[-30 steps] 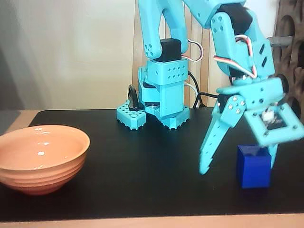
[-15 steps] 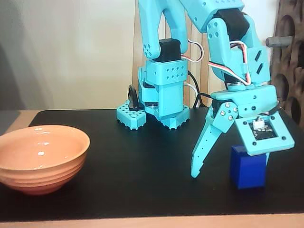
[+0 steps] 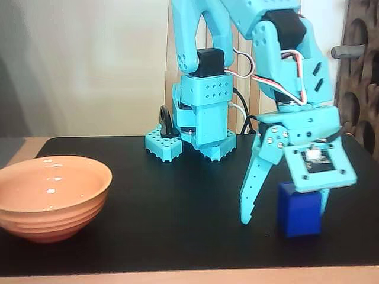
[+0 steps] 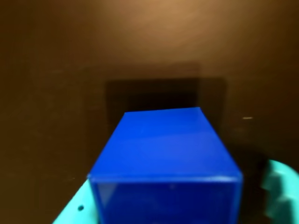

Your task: Place the blue cube in the orange bowl.

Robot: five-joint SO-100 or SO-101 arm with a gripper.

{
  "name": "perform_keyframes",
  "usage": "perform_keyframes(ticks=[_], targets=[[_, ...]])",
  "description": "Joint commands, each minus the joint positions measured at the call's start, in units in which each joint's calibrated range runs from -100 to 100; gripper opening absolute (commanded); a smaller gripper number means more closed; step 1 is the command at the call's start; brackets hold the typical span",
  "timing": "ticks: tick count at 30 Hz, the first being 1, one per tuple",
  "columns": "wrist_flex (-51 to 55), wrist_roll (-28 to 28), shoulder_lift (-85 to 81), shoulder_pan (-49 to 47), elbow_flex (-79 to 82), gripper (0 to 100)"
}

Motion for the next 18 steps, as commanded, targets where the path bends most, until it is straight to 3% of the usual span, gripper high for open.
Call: perform_keyframes(ticks=[1, 18], targets=[[-1.4, 0.6, -1.8, 0.1, -3.3, 17], [-1.3, 0.7, -2.1, 0.2, -3.3, 15]])
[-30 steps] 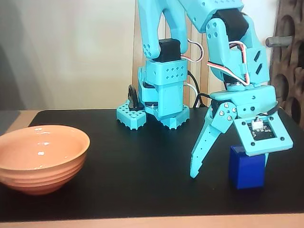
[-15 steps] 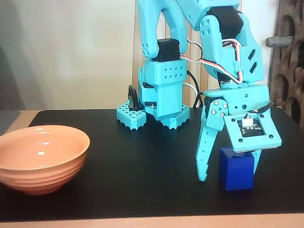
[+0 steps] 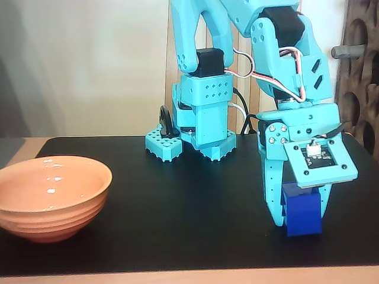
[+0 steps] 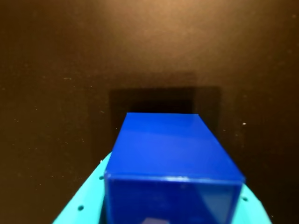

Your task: Place the blue cube in the orange bowl.

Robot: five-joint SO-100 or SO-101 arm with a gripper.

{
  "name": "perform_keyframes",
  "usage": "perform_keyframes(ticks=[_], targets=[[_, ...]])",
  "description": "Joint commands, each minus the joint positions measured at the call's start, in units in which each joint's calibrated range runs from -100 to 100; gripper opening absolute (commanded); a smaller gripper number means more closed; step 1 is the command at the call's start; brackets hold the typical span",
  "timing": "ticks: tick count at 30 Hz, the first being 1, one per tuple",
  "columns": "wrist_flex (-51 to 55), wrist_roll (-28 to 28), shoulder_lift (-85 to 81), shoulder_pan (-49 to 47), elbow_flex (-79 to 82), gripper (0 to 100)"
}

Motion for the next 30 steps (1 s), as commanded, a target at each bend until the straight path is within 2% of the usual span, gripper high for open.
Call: perform_keyframes(ticks=[1, 20, 30], targets=[[-1.3, 0.3, -1.6, 0.1, -3.2, 14], [-1.9, 0.3, -1.8, 0.2, -3.2, 14], [-1.9, 0.3, -7.5, 2.3, -3.2, 15]])
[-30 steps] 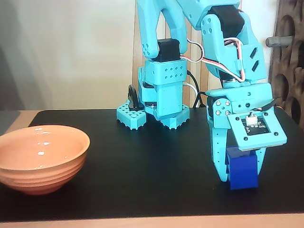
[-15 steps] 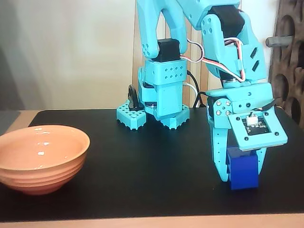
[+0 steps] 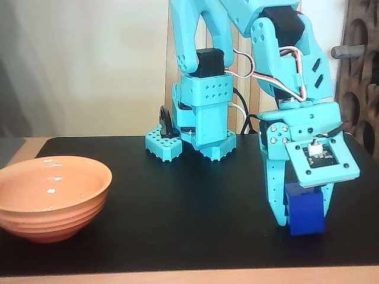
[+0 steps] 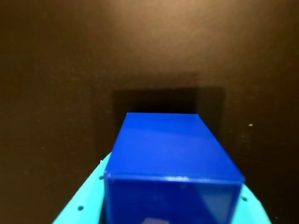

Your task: Place the blue cube in the orange bowl.

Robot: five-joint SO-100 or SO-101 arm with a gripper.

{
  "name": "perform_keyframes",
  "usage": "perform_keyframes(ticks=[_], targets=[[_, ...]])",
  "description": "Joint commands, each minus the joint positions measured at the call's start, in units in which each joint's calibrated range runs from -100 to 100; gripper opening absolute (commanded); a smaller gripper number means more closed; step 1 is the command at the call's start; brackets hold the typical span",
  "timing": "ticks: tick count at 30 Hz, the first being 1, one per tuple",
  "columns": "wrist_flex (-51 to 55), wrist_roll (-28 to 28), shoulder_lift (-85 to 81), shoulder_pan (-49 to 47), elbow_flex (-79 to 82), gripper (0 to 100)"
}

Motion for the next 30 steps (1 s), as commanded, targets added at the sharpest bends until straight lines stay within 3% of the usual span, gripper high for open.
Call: perform_keyframes(ticks=[1, 14, 30], targets=[[-1.6, 0.3, -6.2, 2.4, -3.2, 15], [-1.7, 0.3, -14.6, 4.2, -3.4, 15], [-1.8, 5.1, -18.1, 11.0, -13.6, 15]])
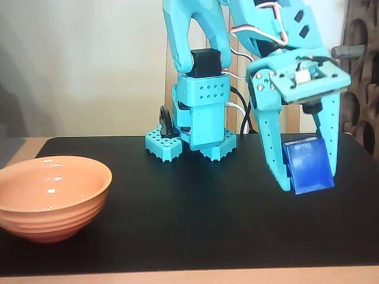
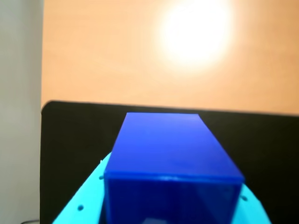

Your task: Place the blue cube in the orange bowl.

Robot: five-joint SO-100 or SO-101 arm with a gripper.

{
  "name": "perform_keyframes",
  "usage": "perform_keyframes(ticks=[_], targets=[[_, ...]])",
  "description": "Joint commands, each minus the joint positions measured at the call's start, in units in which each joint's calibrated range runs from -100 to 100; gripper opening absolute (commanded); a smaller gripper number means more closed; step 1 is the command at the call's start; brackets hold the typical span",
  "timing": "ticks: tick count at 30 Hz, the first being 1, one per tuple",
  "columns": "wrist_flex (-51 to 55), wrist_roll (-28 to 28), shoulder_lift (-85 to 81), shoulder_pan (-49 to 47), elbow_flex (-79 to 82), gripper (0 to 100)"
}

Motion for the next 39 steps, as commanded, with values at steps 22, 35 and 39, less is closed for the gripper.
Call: perform_keyframes(ticks=[22, 35, 39], targets=[[-7.8, 6.4, -4.5, 27.1, -15.7, 15], [-9.0, 8.2, -5.7, 38.9, -18.8, 15], [-8.8, 8.2, -7.5, 42.4, -18.7, 15]])
